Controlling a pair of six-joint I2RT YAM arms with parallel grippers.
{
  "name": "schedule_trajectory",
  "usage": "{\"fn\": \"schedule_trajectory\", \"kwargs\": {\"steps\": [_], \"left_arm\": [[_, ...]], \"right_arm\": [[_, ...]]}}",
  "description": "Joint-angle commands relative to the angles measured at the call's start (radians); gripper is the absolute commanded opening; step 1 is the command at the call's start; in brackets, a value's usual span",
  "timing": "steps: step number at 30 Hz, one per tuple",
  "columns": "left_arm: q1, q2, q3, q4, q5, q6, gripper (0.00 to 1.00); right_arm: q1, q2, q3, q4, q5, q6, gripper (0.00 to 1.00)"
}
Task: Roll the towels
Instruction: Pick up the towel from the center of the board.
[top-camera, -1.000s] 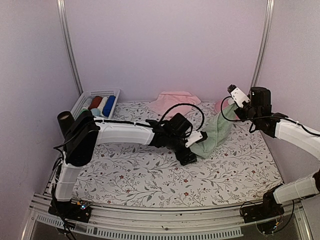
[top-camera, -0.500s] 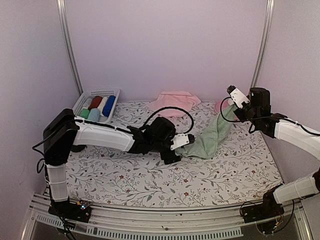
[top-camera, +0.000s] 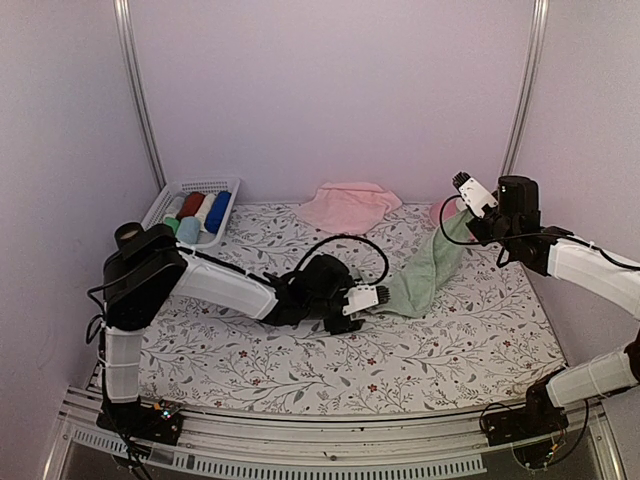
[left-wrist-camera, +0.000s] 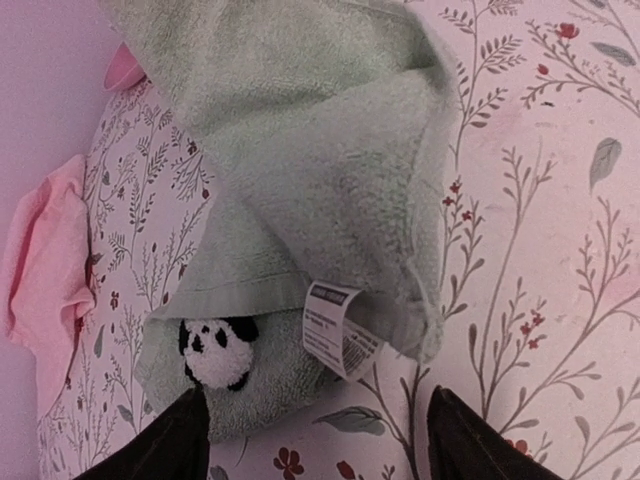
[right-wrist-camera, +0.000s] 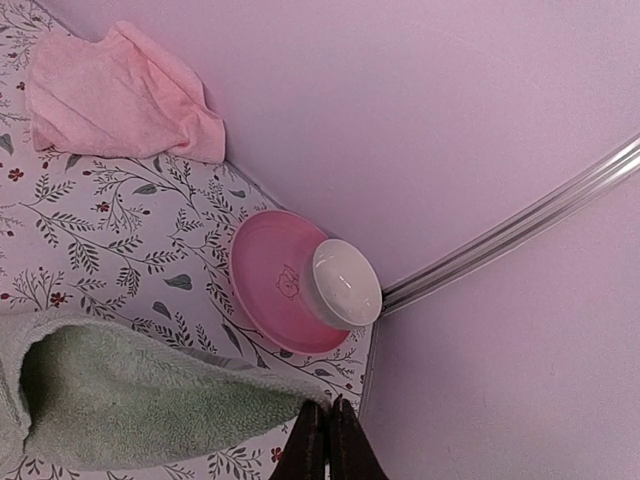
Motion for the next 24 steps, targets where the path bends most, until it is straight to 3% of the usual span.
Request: {"fn": "schedule_trajectory", "kwargs": {"steps": [1,7,12,24], "left_arm": [[-0.025,-0.022,-0.048,0.147,0.05,-0.005,0.73],[-0.036,0.011,-0.012,0.123,0.08,-0.009,0.66],[-0.049,0.016,-0.017,0.159,0.099,-0.021,0.54],[-0.054,0.03,0.001,0.156,0.108,-0.027,0.44]], "right_arm": [[-0.004,0.01,-0.005,0.009,-0.011,0.021,0.02],[-0.005,0.01,-0.004,0.004,-0.014,0.023,0.02],[-0.005,0.012,-0.004,0.003,-0.016,0.023,0.02],[-0.005,0.013,-0.003,-0.002,-0.024,0.026,0.02]]}}
